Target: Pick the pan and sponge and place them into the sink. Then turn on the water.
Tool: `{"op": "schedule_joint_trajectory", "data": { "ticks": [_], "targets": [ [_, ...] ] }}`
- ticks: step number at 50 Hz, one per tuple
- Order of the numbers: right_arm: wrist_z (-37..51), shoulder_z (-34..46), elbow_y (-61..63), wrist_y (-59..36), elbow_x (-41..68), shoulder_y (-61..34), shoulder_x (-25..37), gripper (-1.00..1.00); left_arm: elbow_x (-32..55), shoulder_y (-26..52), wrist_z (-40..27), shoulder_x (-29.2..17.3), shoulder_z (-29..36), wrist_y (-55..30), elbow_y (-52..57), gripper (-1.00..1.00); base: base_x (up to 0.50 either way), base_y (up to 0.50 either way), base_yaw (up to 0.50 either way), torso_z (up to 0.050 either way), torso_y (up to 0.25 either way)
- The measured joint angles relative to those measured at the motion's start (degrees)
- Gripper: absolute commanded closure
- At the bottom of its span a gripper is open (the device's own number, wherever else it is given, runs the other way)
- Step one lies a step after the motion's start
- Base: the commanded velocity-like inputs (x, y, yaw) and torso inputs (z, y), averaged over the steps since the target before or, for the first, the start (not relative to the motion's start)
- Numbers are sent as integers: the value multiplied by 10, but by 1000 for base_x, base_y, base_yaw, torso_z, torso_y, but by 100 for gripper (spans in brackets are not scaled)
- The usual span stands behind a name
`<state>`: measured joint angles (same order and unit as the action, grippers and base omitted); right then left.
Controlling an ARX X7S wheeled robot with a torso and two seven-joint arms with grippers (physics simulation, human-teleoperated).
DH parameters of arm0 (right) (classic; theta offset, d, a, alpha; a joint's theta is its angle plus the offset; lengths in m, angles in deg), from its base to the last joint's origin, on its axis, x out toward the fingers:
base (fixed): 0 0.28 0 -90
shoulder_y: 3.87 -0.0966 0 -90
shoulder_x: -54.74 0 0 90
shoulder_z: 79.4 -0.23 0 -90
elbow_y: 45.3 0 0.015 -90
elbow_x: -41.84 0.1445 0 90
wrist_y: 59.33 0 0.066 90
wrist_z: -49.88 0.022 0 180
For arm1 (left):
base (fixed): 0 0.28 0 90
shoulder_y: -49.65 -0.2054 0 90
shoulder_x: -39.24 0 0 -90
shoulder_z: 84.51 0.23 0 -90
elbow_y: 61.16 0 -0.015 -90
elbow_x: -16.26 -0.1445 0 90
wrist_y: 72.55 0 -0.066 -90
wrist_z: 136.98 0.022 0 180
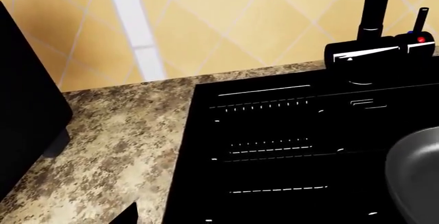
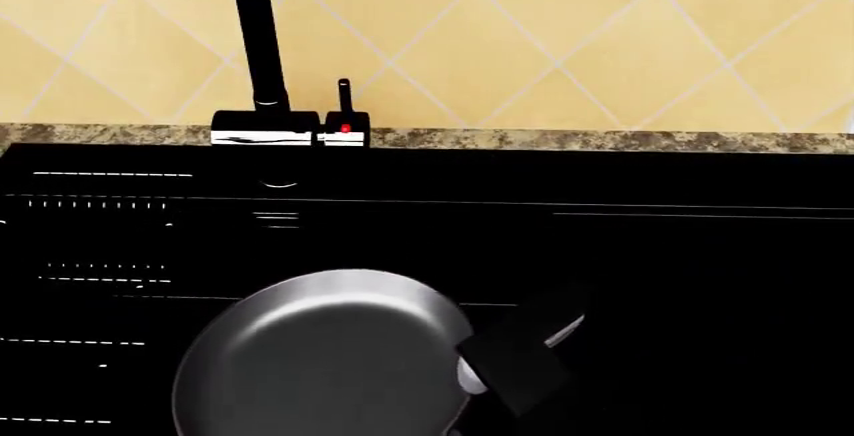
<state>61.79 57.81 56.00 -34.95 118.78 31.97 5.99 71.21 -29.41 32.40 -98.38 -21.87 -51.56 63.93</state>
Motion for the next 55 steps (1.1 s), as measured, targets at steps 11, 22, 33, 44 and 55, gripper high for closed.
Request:
{"op": "schedule_joint_trajectory", "data": {
  "ticks": [11,22,33,44,55],
  "targets": [
    [-56,46,-71,20,-65,-12,-44,100,2,-15,6,-5,-17,3,-2,-100,0,0,0,1,2],
    [-133,99,-173,73,-170,-37,-99,100,1,-16,1,-4,-15,4,-3,-100,0,0,1,0,0],
    [-210,159,-277,118,-231,-72,-149,100,-1,-15,-15,6,-3,2,3,-100,12,1,9,0,0],
    [-283,189,-395,184,-273,-54,-209,100,-9,-14,-30,19,18,6,5,-100,0,4,5,0,0],
    [-343,216,-507,235,-284,-53,-256,100,-19,-31,-17,17,17,22,-4,-100,3,3,5,0,0]
  ]
}}
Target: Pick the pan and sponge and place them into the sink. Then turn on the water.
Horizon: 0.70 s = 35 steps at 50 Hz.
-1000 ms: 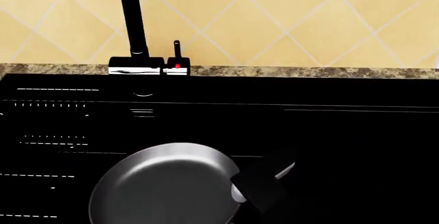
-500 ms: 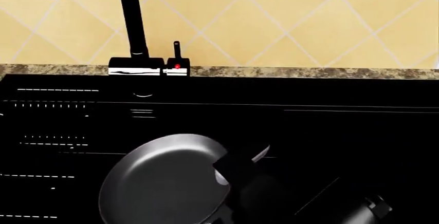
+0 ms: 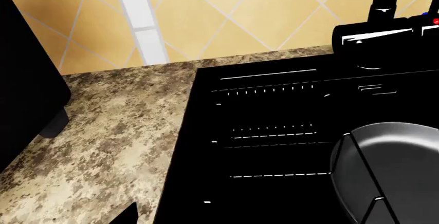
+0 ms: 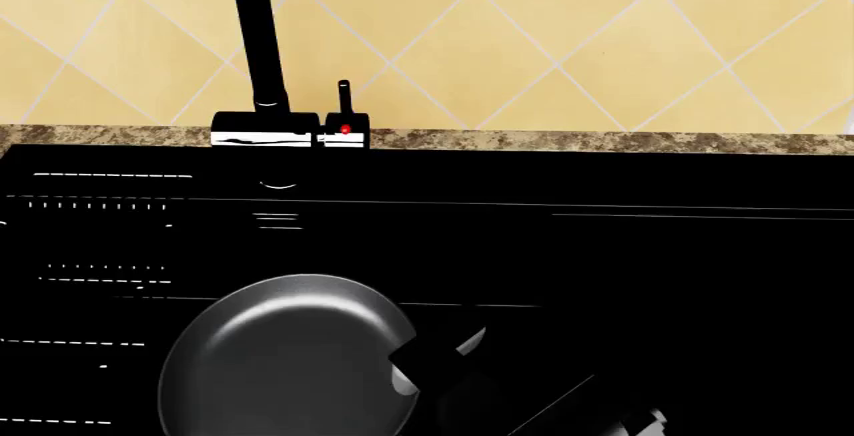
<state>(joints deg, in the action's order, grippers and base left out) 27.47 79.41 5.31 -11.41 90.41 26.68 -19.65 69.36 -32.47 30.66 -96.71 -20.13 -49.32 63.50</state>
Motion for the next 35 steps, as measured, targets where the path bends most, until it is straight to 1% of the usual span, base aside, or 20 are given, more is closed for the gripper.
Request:
{"op": "schedule_joint_trajectory", "data": {
  "ticks": [8,9,15,25,31,35],
  "targets": [
    [-29,10,-41,10,8,-9,-13,100,-7,-22,21,-9,-16,16,-10,-100,4,5,9,0,0],
    [-30,11,-44,10,8,-9,-14,-100,-7,-24,23,-10,-17,17,-11,-100,16,5,9,0,0],
    [-28,-3,-42,14,-9,-5,-27,-100,-9,-37,38,-18,-29,25,-17,-100,0,0,0,0,0],
    [-19,-19,-28,11,-17,-1,-30,-100,-10,-52,58,-30,-47,35,-25,-100,0,0,0,0,0],
    [-2,-28,1,-3,-11,0,-20,-100,-12,-76,79,-36,-72,43,-27,-100,0,0,0,0,0],
    [21,-40,42,-24,5,3,-2,-100,-14,-88,90,-39,-85,47,-28,-100,0,0,0,0,0]
  ]
}}
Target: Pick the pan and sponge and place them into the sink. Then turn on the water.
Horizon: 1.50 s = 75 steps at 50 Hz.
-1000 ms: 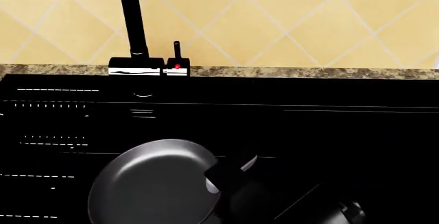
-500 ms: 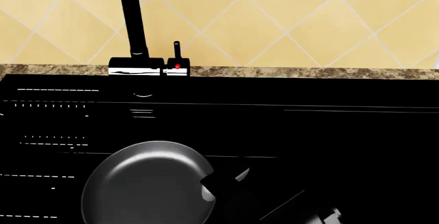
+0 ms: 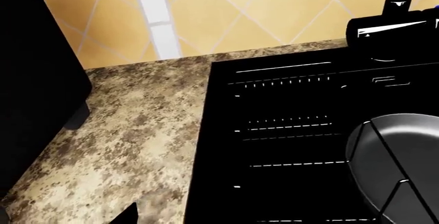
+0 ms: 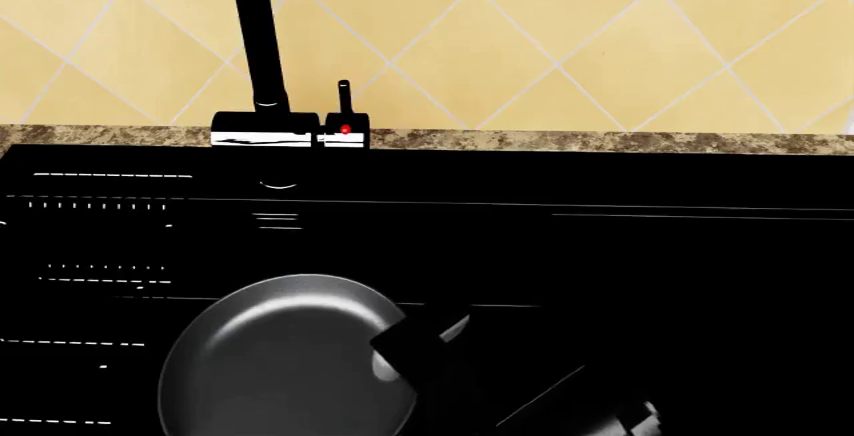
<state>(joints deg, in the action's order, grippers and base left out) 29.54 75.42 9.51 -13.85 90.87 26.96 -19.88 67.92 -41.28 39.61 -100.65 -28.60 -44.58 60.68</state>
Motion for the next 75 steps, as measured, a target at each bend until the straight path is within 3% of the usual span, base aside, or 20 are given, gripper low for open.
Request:
{"op": "schedule_joint_trajectory", "data": {
  "ticks": [16,35,49,63,75],
  "targets": [
    [131,-69,219,-119,108,6,92,-100,3,81,-62,24,90,-26,8,-100,0,0,0,0,0],
    [289,-200,430,-178,238,-30,200,-100,9,111,-78,30,114,-37,11,-100,0,0,0,0,0],
    [392,-311,585,-70,215,45,320,-100,15,120,-80,25,116,-41,12,-100,0,0,0,0,0],
    [490,-443,675,72,234,215,456,-100,9,118,-77,24,114,-26,13,-100,0,0,0,0,0],
    [511,-522,718,179,226,356,518,-100,-12,119,-84,26,113,0,21,-100,0,0,0,0,0]
  ]
}}
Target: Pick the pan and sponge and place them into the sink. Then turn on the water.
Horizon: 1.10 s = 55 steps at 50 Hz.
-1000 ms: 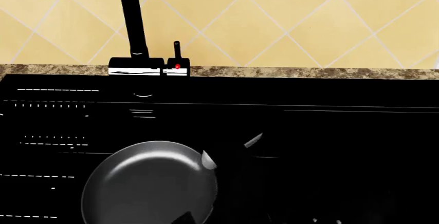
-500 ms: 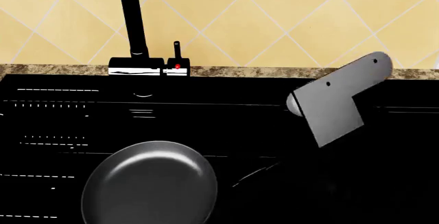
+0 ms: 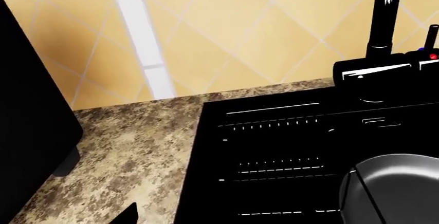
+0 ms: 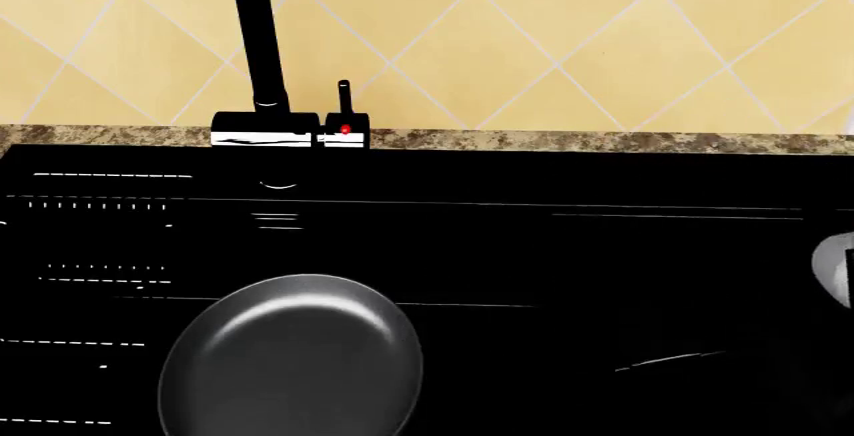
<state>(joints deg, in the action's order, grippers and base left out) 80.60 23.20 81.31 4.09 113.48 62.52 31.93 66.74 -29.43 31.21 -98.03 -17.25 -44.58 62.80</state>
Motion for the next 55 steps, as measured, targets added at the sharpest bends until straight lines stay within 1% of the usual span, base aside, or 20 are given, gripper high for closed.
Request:
{"op": "schedule_joint_trajectory", "data": {
  "ticks": [8,12,17,24,34,44,55],
  "targets": [
    [4,-20,8,32,-9,46,12,-100,-2,0,-16,2,-5,-5,4,-100,0,0,0,0,0],
    [5,-24,10,39,-13,58,15,-100,6,-7,-32,1,-29,-25,9,-100,0,0,0,0,0],
    [5,-26,12,42,-13,64,18,-100,29,-19,-58,0,-75,-66,23,-100,0,0,0,0,0],
    [3,-15,10,27,-15,41,9,-100,56,-41,-87,2,-133,-117,34,-100,0,0,0,0,0],
    [-3,-2,8,12,-19,21,-2,-100,82,-67,-109,6,-194,-162,34,-100,0,0,0,0,0],
    [-3,2,7,5,-19,16,-4,-100,90,-105,-112,18,-241,-177,29,-100,0,0,0,0,0],
    [1,9,4,-9,-13,1,-11,-100,102,-150,-113,50,-287,-184,31,-100,0,0,0,0,0]
  ]
}}
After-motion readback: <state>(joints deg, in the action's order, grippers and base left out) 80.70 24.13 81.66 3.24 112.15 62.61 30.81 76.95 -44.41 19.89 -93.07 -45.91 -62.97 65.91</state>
